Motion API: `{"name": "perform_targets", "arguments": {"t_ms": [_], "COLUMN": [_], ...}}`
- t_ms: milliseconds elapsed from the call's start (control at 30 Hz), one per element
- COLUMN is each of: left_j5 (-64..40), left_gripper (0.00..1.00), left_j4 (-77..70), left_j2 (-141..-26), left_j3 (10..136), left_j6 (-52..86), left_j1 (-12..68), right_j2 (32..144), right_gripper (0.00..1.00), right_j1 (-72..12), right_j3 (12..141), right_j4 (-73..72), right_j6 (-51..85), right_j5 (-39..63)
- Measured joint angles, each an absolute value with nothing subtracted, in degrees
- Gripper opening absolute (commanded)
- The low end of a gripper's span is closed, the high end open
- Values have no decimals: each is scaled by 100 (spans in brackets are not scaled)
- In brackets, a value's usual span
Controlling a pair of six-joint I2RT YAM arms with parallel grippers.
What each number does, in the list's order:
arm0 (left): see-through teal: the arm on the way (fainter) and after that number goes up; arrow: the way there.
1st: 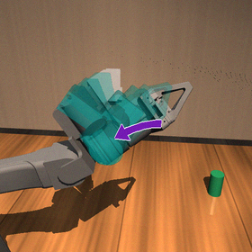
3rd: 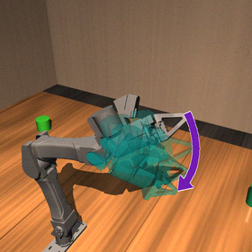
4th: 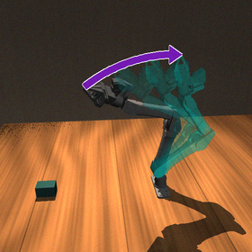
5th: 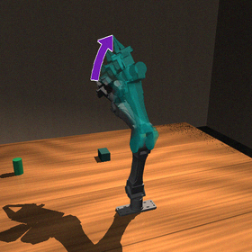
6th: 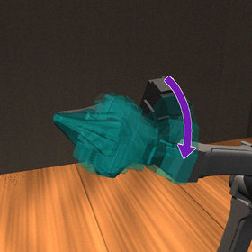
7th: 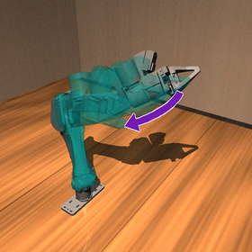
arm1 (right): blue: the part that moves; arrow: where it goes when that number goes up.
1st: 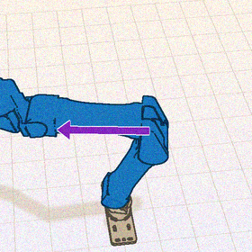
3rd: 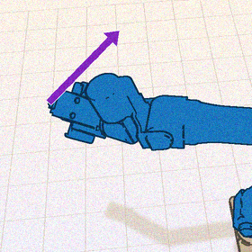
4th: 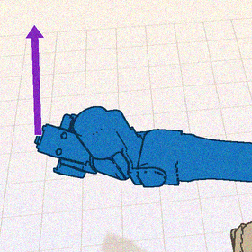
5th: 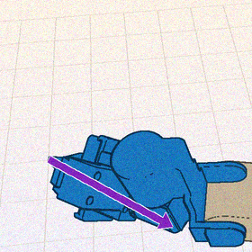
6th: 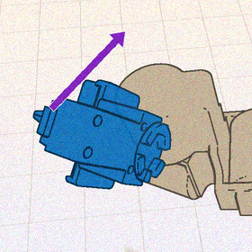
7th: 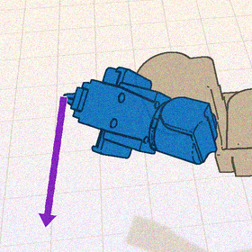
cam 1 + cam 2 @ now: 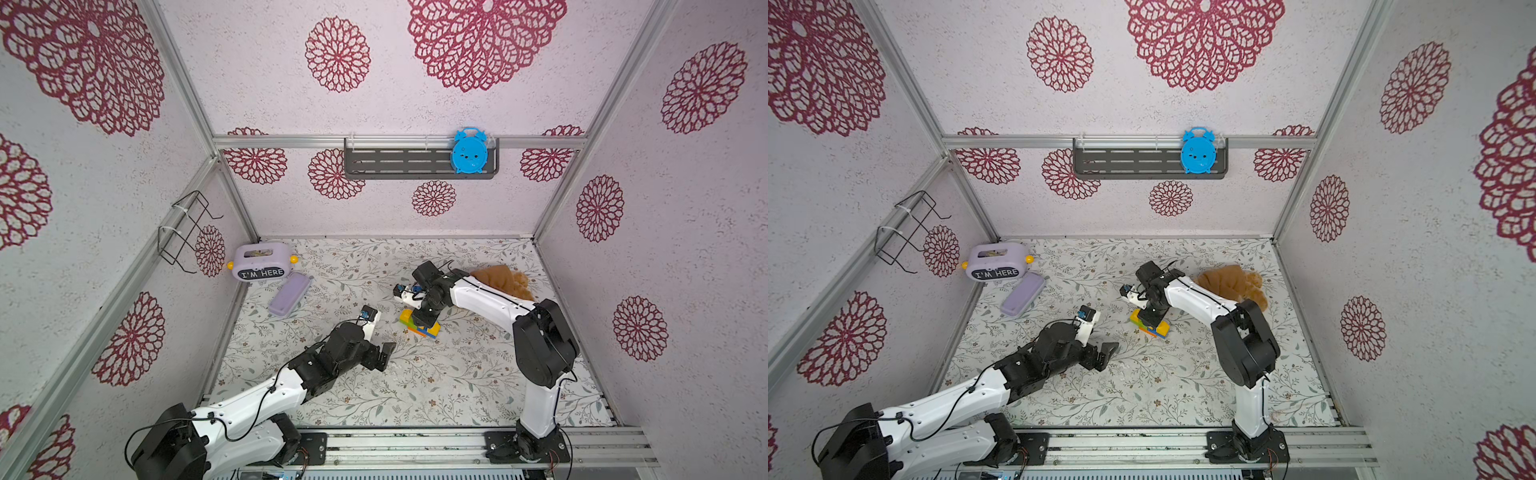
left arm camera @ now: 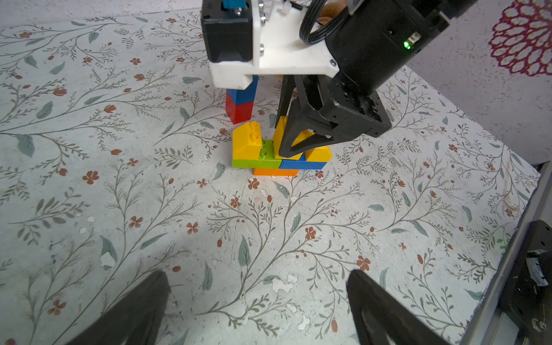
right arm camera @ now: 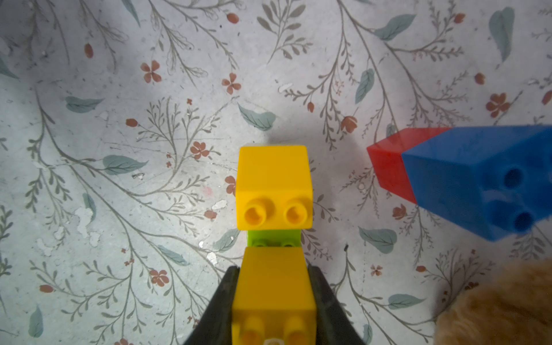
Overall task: Assemble a fork with lego
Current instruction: Assemble the lego brick with the lego brick.
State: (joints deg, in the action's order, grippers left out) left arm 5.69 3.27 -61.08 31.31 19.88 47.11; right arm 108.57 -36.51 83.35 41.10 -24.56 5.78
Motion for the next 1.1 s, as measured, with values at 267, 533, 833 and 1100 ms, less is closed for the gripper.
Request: {"name": "perform_targets", "arguments": {"t_ms": [267,533,833,1100], "left_j5": [576,609,657,703], "left_gripper": [97,97,97,97], "left_j4": [336,377,390,397], "left_j2": [-6108,-6097,-6042,-6036], "left_j3": [3131,3131,3131,3131], "left_j6": [1988,1973,1970,1940], "left_j1": [4711,4711,4711,4711], "right_j2": [10932,11072,11336,11303], "right_gripper": [22,22,22,22], "right_j1": [-3614,-3605,-3599,-3592], "right_j3": [8335,8510,8700,8552], "right_j4": [4051,4246,4451,4366], "right_j6": [-2764,-3000,-3041,-2991], "right_j5": [685,672,644,652]}}
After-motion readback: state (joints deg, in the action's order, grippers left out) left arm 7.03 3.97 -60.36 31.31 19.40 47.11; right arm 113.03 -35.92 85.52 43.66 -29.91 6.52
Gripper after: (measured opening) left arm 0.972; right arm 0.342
